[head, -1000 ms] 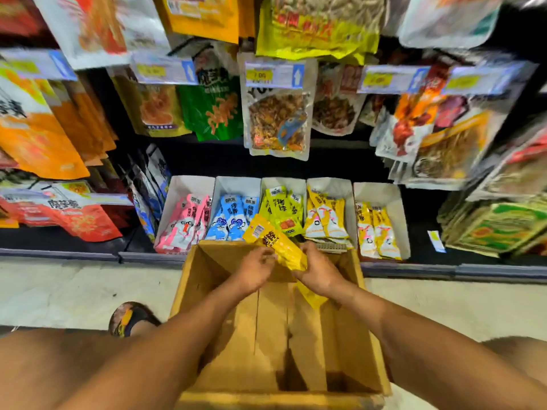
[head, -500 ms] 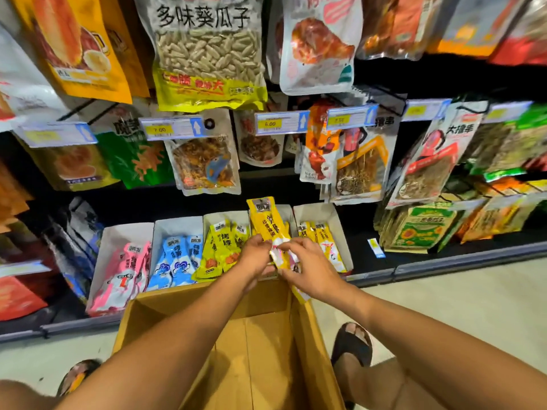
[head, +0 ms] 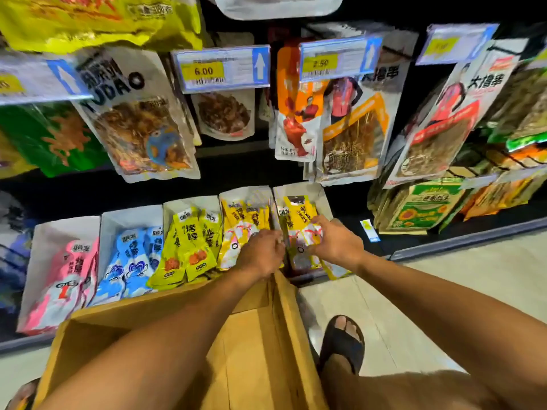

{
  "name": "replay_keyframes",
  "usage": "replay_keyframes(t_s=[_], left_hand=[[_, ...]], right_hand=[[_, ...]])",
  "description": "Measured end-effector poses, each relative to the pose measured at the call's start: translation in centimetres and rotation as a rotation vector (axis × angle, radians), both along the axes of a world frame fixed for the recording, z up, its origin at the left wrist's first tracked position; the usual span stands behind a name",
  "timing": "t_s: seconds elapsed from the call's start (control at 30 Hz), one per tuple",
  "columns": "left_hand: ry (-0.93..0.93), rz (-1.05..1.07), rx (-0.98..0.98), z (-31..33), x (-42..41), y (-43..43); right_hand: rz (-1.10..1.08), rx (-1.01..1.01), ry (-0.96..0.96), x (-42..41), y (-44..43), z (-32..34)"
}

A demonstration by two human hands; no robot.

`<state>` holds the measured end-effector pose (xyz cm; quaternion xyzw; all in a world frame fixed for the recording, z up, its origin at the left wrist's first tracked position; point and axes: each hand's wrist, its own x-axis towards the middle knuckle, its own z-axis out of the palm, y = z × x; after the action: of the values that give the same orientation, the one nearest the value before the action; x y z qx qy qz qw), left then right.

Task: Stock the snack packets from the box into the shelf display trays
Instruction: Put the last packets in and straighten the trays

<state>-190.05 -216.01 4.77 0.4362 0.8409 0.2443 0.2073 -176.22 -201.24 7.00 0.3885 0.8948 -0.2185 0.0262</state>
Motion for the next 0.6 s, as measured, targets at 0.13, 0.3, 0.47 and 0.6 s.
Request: replay_keyframes(t_s=[0.13, 0.3, 0.47, 0.6], left_hand=[[0.333, -0.269, -0.203, -3.7, -1.4, 1.8], [0.474, -0.428, -0.365, -6.6, -2.5, 5.9], [0.577, -0.526, -0.509, -8.9, -2.9, 9.9], [0.586, -0.576, -0.617, -10.2, -3.0, 11.4]], right_hand=[[-0.051, -0.054, -0.067, -1.4, 4.8, -4.2], [-0.113, -0.047, -0.138, -3.3, 7.4, -9.2], [-0.130, -0.004, -0.116, -5.3, 8.7, -12.8], [-0.118, 0.052, -0.069, -5.4, 9.5, -14.8]])
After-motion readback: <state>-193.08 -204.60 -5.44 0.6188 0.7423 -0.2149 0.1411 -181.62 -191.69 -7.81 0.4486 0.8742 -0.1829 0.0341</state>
